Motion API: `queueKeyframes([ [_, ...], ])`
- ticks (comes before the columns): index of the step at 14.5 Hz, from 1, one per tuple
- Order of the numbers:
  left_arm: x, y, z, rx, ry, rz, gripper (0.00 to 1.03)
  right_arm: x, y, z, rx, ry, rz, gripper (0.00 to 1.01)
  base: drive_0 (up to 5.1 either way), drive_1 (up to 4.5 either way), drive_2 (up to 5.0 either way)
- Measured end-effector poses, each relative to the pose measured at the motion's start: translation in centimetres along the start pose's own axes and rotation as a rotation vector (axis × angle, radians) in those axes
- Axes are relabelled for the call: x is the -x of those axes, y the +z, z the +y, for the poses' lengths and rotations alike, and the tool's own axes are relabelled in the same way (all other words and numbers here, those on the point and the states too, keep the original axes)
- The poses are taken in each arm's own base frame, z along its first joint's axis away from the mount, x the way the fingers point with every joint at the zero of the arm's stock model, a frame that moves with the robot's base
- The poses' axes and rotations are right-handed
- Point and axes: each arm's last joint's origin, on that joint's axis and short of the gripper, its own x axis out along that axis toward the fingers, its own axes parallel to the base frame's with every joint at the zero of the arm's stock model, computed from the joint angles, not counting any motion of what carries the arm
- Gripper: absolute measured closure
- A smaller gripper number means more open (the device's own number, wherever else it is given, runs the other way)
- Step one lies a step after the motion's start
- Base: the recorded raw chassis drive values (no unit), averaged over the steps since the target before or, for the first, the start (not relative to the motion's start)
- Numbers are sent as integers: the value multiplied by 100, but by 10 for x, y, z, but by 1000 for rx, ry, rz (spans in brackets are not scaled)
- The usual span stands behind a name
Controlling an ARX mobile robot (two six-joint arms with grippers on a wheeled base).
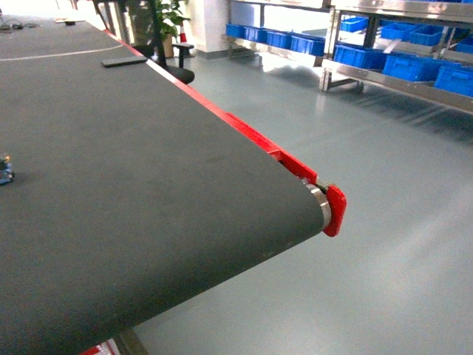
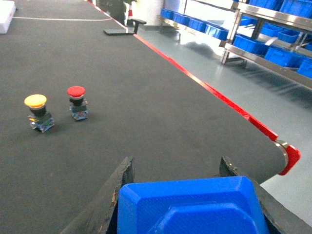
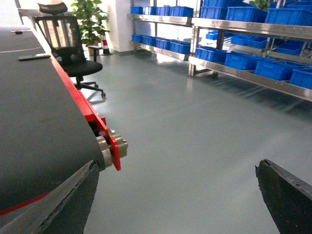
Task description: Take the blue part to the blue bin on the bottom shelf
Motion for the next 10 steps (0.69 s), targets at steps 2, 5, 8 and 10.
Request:
queueKeyframes([
  [2,0,0,0,0,0,0,59,0,0,0,0,0,0,3,-159,-159,-159],
  [5,0,0,0,0,0,0,59,0,0,0,0,0,0,3,-160,-160,-160],
  [8,0,0,0,0,0,0,59,0,0,0,0,0,0,3,-163,-163,-163],
  [10,0,0,0,0,0,0,59,0,0,0,0,0,0,3,-157,-157,-157],
])
